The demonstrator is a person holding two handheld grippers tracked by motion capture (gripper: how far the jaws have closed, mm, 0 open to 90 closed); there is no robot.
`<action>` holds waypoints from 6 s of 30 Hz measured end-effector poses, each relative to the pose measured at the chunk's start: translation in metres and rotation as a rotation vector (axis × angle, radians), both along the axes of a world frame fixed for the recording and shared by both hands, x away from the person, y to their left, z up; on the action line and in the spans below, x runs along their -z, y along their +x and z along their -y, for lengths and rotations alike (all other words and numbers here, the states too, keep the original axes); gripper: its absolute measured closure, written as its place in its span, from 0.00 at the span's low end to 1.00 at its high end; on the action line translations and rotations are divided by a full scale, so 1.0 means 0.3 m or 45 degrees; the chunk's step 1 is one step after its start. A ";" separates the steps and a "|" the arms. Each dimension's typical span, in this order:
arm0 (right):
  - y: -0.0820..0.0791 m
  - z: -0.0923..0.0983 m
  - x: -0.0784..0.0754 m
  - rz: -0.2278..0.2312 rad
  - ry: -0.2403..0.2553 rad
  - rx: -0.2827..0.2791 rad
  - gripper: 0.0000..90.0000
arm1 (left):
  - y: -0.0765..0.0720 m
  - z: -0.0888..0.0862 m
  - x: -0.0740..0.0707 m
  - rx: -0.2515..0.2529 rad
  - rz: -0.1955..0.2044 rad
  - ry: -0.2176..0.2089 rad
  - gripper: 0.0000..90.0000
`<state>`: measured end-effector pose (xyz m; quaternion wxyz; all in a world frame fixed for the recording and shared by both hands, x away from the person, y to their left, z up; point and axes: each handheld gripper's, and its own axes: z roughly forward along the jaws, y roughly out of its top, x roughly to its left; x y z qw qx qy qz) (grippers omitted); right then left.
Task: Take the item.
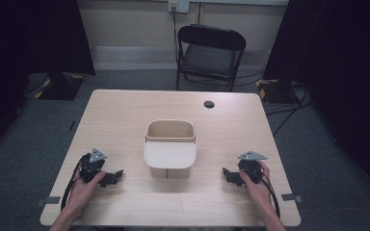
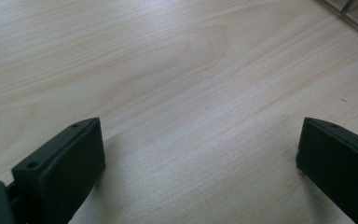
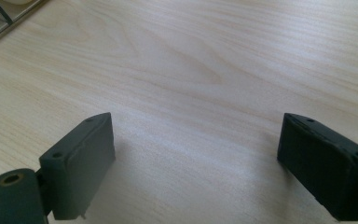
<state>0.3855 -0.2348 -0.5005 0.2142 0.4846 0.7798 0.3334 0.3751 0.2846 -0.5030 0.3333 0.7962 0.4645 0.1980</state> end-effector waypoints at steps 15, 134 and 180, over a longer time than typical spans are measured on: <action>0.000 0.000 0.000 0.000 0.000 0.000 0.12 | -0.007 -0.012 -0.015 -0.012 0.076 0.004 0.18; 0.006 0.001 0.001 0.002 -0.005 -0.014 0.10 | -0.057 0.258 -0.237 0.424 0.264 -0.354 0.31; 0.006 0.001 0.001 0.000 -0.005 -0.012 0.10 | -0.049 0.291 -0.290 0.461 0.350 -0.405 0.25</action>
